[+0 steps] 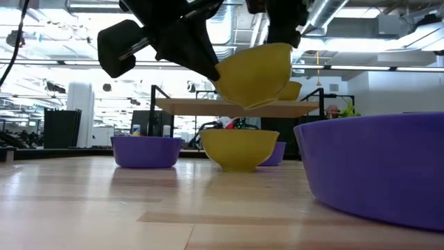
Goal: Pick & Place Mini bowls
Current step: Stack the bottom yellow patterned bowl on the yellow patterned bowl on the shelf
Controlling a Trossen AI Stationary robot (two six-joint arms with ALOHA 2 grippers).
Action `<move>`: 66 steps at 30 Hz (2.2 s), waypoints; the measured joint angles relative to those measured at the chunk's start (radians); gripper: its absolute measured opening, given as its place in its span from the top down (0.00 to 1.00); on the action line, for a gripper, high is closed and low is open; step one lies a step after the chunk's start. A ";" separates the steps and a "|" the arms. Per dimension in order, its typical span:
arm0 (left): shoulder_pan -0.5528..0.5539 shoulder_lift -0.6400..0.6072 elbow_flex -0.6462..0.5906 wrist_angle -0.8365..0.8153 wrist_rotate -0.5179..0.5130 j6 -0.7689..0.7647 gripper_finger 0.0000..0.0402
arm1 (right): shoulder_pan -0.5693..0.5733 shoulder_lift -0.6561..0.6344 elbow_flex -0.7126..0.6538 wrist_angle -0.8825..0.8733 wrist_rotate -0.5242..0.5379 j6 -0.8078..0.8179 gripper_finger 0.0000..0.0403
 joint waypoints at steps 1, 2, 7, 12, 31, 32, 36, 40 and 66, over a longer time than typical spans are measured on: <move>0.000 0.000 0.000 -0.001 0.000 -0.001 0.98 | 0.008 0.015 0.009 -0.013 0.012 0.000 0.75; 0.000 0.000 0.000 0.001 0.000 0.001 0.98 | 0.016 0.026 0.013 -0.018 0.027 0.000 0.75; 0.000 0.000 0.000 -0.001 -0.001 0.010 0.97 | 0.050 0.061 0.010 -0.053 0.093 0.022 0.75; 0.000 0.000 -0.001 -0.003 0.002 0.015 0.97 | 0.069 0.076 0.010 -0.042 0.102 0.034 0.75; 0.000 0.000 -0.001 -0.003 -0.004 0.018 0.98 | 0.075 0.069 0.047 -0.049 0.123 0.086 0.75; 0.000 0.000 -0.001 -0.003 -0.004 0.018 0.98 | 0.075 0.069 0.060 -0.045 0.118 0.087 0.75; 0.000 0.000 -0.001 -0.003 -0.002 0.018 0.97 | 0.074 0.069 0.103 -0.046 0.071 0.087 0.75; 0.000 0.000 -0.001 -0.003 -0.002 0.018 0.98 | 0.074 0.069 0.109 -0.060 0.030 0.096 0.74; -0.015 -0.017 -0.002 0.011 -0.035 0.027 0.97 | 0.074 0.077 0.109 -0.125 -0.062 0.166 0.57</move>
